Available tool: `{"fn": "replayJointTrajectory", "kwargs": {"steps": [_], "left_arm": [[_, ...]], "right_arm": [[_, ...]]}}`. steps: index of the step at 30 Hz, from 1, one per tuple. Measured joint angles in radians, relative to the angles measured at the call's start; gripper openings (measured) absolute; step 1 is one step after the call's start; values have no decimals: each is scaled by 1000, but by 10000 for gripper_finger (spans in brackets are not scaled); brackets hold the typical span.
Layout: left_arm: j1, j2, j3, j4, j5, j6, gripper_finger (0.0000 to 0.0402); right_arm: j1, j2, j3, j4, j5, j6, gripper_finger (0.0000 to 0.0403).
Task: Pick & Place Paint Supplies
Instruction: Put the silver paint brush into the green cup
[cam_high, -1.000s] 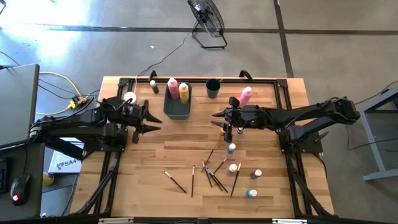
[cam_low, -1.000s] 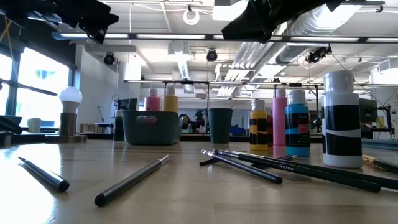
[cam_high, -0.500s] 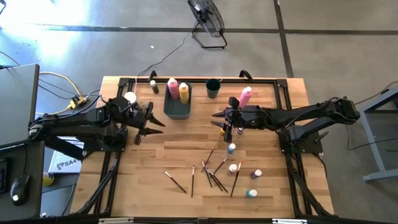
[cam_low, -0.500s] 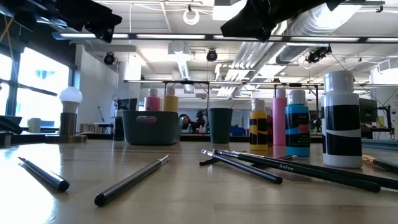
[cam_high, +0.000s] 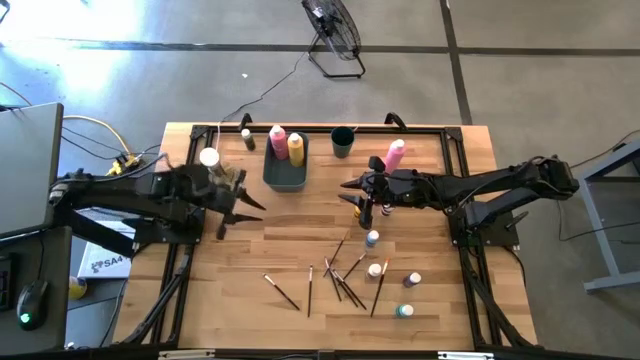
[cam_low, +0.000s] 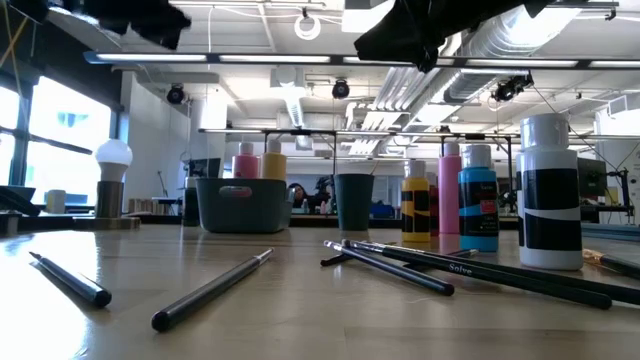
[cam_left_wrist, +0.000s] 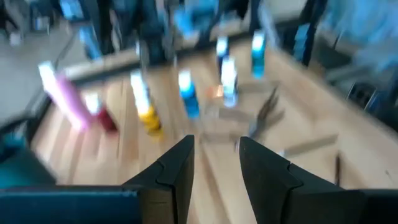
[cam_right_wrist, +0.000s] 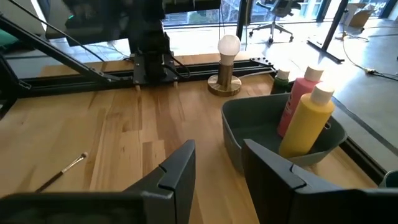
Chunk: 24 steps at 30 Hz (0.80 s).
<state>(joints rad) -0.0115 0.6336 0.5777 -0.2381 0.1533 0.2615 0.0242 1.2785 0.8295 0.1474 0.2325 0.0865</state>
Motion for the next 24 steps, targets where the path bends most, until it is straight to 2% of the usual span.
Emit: {"fn": "replayJointTrajectory", "kwargs": {"steps": [3, 7, 14, 19, 24], "left_arm": [[-83, 57, 0, -34, -81, -1, 125], [-185, 121, 0, -27, -96, -13, 125], [-335, 210, 3, -41, -201, -64, 125], [-385, 293, 133, -236, -301, -82, 125], [-390, 404, 266, -383, -305, -95, 125]], "right_arm": [[0, 0, 0, 0, 0, 6, 125], [0, 0, 0, 0, 0, 48, 125], [0, 0, 0, 0, 0, 53, 125], [0, 0, 0, 0, 4, 53, 125], [0, 0, 0, 0, 4, 77, 125]]}}
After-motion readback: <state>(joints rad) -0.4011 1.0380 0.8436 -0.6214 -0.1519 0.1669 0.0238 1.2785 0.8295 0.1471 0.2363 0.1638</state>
